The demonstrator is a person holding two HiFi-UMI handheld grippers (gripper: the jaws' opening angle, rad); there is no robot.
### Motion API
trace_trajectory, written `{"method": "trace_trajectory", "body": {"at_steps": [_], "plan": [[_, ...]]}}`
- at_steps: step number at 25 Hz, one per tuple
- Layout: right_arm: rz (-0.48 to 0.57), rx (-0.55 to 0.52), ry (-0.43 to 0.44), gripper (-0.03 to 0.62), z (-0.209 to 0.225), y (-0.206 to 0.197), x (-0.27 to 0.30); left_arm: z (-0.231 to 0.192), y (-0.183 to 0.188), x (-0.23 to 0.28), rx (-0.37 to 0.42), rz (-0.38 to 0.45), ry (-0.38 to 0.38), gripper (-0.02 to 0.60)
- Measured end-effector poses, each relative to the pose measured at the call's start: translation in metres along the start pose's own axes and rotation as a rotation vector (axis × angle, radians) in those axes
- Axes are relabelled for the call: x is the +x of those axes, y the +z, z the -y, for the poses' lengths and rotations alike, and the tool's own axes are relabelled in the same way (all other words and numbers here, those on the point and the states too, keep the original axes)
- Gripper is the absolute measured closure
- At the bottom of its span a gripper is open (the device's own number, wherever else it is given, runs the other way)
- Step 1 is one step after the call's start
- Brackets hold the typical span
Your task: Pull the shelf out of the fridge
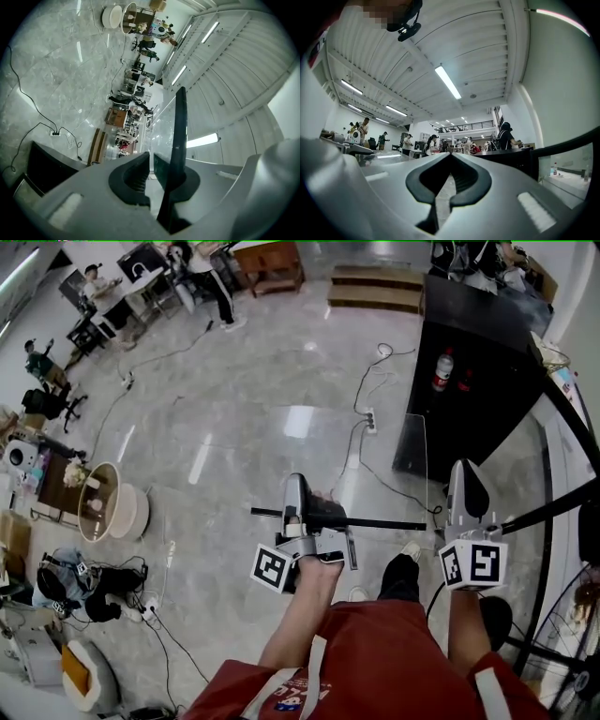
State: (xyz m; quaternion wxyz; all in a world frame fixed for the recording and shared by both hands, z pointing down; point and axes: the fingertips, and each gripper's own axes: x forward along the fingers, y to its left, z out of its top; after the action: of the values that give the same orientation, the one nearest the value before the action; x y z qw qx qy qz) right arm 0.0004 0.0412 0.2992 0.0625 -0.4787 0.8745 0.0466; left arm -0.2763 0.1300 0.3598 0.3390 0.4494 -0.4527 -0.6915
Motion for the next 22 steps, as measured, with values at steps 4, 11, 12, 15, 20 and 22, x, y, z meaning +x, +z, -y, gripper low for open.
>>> {"method": "trace_trajectory", "body": {"at_steps": [4, 11, 12, 15, 20, 22], "plan": [[-0.006, -0.007, 0.013, 0.595, -0.001, -0.003, 0.001, 0.001, -0.003, 0.001, -0.009, -0.004, -0.013, 0.549], [-0.003, -0.012, 0.012, 0.595, 0.000, 0.001, -0.005, 0.007, -0.005, -0.002, -0.018, -0.010, -0.021, 0.549], [-0.001, -0.012, 0.010, 0.595, 0.000, 0.002, -0.007, 0.009, -0.005, -0.002, -0.017, -0.011, -0.024, 0.549], [0.002, -0.013, 0.005, 0.595, 0.002, 0.005, -0.009, 0.011, -0.006, -0.002, -0.014, -0.015, -0.029, 0.549], [0.008, -0.006, -0.008, 0.595, 0.008, 0.006, -0.012, 0.012, -0.009, -0.002, -0.018, -0.017, -0.033, 0.549], [0.006, -0.004, -0.009, 0.595, 0.008, 0.005, -0.014, 0.012, -0.010, -0.004, -0.018, -0.019, -0.034, 0.549]]}}
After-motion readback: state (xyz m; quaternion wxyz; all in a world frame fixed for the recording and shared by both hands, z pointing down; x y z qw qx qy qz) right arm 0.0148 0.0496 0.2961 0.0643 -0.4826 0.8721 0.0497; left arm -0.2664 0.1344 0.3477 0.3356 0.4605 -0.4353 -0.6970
